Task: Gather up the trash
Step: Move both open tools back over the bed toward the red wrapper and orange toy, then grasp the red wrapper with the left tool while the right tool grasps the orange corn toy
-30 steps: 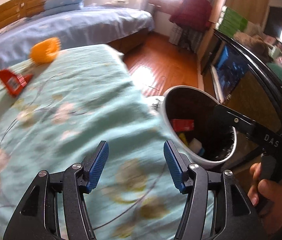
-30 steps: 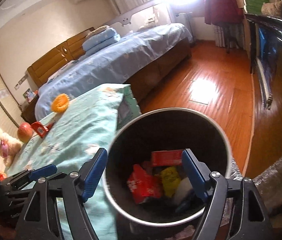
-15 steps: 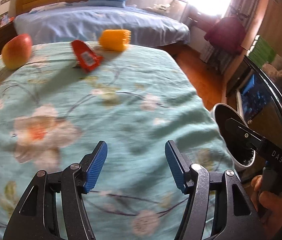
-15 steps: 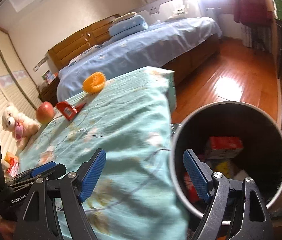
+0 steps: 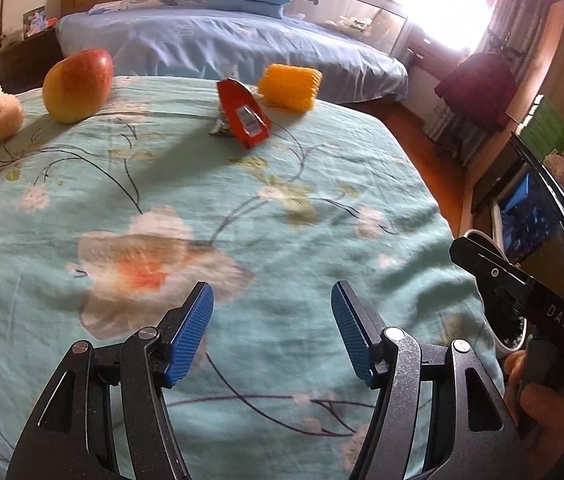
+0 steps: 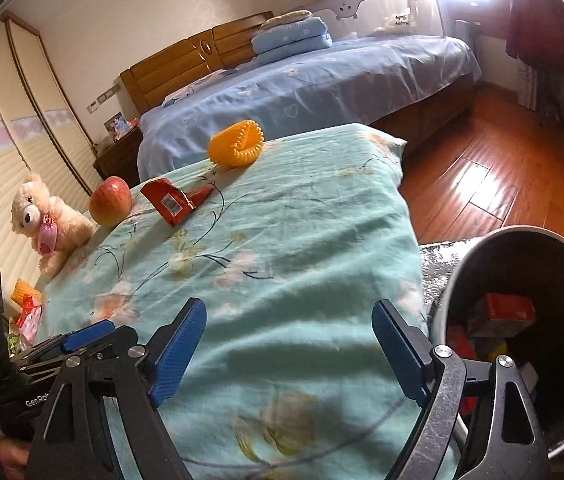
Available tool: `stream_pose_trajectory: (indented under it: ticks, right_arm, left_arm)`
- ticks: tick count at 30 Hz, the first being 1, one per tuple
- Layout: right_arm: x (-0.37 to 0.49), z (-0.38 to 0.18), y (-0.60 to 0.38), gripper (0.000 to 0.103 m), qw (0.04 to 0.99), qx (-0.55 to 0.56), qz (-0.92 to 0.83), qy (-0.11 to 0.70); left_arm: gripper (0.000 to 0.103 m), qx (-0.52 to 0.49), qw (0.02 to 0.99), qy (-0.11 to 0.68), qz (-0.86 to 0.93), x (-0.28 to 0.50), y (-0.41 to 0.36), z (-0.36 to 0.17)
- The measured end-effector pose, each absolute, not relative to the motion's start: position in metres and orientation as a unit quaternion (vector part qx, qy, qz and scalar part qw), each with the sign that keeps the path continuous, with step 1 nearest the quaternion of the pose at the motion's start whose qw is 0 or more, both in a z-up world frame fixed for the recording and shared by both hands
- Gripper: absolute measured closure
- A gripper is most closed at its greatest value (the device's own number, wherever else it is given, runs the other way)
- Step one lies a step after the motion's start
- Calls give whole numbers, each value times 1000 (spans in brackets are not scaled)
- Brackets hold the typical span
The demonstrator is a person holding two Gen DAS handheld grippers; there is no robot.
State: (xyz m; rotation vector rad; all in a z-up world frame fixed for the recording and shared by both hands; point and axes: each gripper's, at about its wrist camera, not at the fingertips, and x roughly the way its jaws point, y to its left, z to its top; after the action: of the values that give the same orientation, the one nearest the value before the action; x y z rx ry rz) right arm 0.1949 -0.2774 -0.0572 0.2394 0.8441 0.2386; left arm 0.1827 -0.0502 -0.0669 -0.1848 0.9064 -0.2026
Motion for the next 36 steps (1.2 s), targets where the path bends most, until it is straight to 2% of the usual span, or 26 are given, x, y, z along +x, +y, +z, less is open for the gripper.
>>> stream_pose_trajectory:
  ticks: [36]
  right_arm:
    - [352,-76,-266,17,872,157,183,427]
  left_arm:
    - [38,-99,891,442,-44,331,-49,-76]
